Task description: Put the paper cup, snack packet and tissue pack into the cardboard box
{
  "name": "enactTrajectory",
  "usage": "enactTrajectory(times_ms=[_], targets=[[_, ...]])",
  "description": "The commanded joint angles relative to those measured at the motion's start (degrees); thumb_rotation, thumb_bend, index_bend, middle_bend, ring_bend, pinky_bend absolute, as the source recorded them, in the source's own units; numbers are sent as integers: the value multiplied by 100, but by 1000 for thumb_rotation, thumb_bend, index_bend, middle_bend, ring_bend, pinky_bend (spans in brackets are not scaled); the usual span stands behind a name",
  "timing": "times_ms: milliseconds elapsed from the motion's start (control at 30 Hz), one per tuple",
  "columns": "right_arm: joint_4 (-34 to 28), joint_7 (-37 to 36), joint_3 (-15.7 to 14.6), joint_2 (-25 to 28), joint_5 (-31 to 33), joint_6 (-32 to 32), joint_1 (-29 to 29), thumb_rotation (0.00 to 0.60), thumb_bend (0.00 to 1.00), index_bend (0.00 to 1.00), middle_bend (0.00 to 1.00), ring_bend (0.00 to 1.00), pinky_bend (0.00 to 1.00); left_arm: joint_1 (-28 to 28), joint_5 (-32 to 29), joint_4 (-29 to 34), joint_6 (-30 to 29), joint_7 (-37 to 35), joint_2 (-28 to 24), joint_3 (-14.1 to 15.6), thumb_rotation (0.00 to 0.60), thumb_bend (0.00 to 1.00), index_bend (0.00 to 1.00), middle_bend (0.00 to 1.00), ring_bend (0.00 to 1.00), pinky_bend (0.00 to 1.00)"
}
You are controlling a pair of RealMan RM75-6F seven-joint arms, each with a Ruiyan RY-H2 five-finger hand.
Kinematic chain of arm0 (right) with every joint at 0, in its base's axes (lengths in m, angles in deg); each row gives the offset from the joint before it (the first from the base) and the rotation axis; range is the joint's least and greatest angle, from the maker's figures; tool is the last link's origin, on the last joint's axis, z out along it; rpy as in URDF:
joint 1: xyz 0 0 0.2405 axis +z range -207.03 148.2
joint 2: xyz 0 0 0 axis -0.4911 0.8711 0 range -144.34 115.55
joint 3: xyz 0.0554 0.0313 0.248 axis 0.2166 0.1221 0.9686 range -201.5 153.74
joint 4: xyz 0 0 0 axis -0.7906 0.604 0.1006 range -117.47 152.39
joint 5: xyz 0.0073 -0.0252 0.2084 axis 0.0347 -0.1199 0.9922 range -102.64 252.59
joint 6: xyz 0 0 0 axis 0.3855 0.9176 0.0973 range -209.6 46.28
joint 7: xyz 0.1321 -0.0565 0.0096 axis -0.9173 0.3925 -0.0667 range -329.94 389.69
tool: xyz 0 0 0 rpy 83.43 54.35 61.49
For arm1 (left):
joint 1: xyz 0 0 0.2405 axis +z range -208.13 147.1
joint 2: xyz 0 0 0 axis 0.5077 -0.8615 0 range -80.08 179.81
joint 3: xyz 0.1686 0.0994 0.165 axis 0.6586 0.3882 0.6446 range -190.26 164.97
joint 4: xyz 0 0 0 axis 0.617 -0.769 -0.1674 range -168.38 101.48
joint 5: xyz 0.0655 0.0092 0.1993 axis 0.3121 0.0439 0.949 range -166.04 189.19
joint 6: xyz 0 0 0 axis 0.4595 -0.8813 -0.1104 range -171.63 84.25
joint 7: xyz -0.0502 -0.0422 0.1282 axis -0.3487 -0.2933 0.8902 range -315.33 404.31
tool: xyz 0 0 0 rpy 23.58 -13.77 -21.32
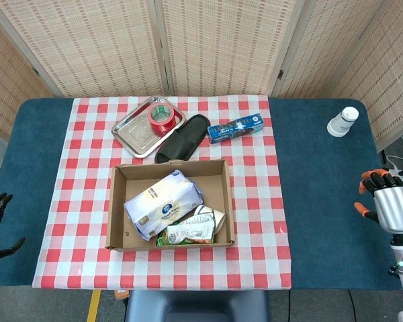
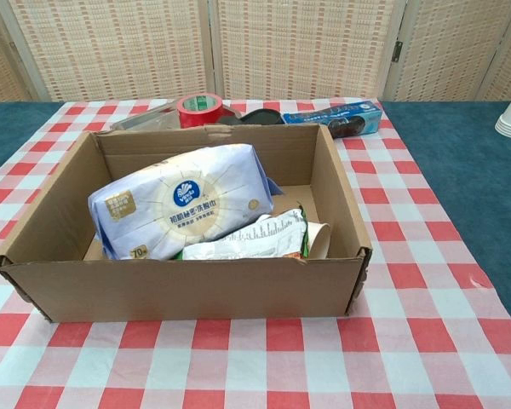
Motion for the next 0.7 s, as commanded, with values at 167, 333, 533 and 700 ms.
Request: enactTrajectory(times_ms=[167,333,533,700], targets=[[-9,-4,111,43,-51,-94,23,600,0,593,367,289,486,-45,-15,-44,96,78,47,17,600,213,0,0,0,47],[-3,-75,151,48,-108,-172,48,600,0,593,367,282,486,-32,-21,-37,38,58,50,-7,600,214,0,0,0,47],[40,-126,191,-24,-116,-301,67,600,0,590,367,282,486,-37,-38,-38,57,56,46,-7,600,213,0,0,0,47],[-16,-151,147,-8,-44,-614,55,600,0,366,311,159,284,-26,-32,-54,26,30,53,-13,600,213,0,0,0,47]])
